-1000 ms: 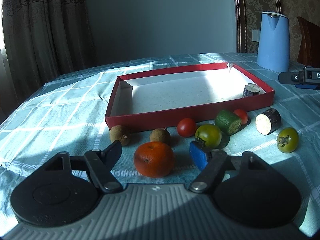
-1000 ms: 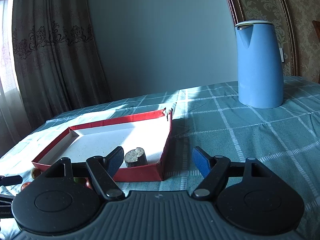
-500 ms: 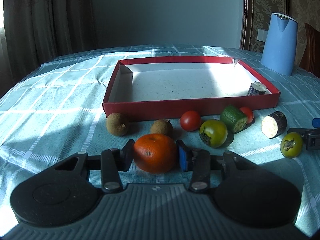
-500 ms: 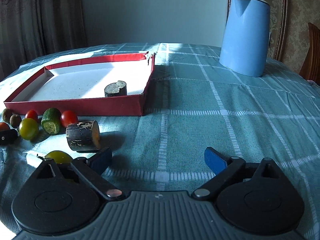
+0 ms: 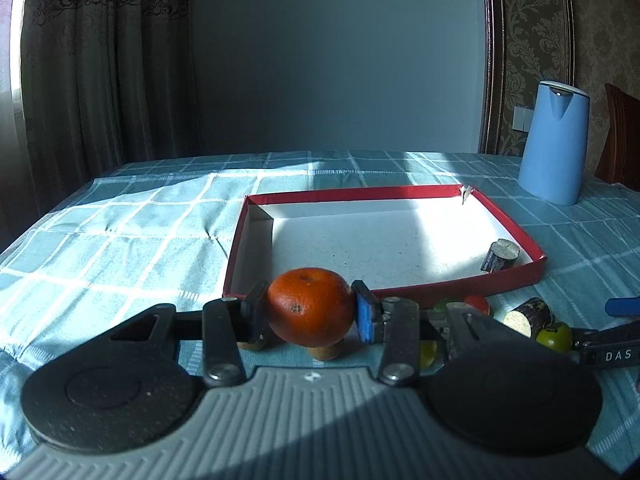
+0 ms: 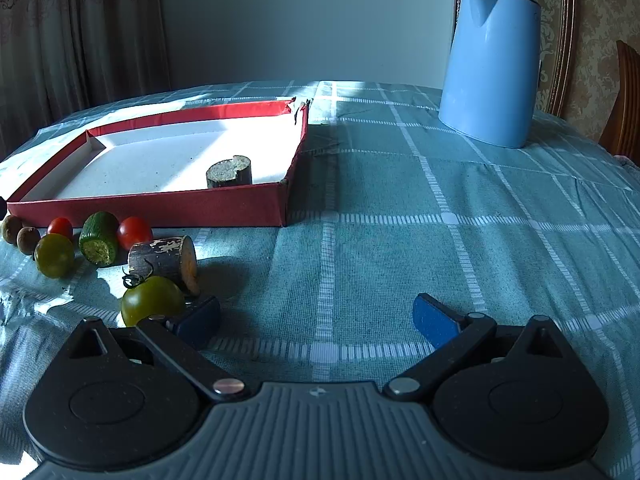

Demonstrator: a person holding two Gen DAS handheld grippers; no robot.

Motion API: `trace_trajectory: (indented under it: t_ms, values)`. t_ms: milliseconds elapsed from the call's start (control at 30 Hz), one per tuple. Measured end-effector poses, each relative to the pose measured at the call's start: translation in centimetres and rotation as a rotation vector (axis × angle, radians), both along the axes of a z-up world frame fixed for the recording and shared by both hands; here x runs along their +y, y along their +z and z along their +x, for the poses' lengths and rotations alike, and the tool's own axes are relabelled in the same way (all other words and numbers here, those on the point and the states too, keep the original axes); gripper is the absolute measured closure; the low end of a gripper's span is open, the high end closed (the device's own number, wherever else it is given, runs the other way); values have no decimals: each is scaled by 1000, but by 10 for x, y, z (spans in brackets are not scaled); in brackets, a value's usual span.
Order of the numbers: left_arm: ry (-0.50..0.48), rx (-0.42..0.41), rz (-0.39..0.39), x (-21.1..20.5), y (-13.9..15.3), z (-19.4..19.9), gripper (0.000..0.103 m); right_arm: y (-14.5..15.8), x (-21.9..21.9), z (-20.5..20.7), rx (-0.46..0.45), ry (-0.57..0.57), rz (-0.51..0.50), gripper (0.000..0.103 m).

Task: Organize fruits
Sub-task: 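Lower the mandarin into the red tray and open the left gripper, then reach the right gripper to the green tomato and grasp it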

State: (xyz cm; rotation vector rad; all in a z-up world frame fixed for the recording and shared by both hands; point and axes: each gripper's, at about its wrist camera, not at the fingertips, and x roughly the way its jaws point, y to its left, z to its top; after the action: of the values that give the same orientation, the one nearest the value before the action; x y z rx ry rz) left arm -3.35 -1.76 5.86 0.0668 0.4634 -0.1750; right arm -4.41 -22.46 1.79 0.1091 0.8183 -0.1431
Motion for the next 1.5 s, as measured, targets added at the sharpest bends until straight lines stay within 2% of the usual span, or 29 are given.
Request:
trace_trajectory:
  t_ms: [167,333,500,533,567,633,900,967,1167,1500]
  values:
    - [35,-3,36,-13,9,35,63,0,-1,0,-1,0,1,0]
    - [91,39,54,-19,-1,72,63,0,-1,0,-1,0,1,0]
    - [114,81,74,-19,-17,88,61,0,-1,0,-2,0,2,0]
    - [115,80,77,-19,-19,88,51,-1,-1,0,-2,0,1,0]
    - [122,77,82,-19,-21,89,33,0,-1,0,-2,0,2,0]
    - [139,53,86,-18,-22,86,16,-1,-1,0,-2,0,2,0]
    - [116,38,72,-15,-19,56,11,0,-1,0,-3,0,3,0]
    - [124,33,83,-13,-22,44,1,0,-1,0,-2,0,3,0]
    - [130,26,68,1,-34,12,0,0,0,0,-2,0,2,0]
    - [158,164,-24,26,-52,18,0,1,0,0,-6,-1,5,0]
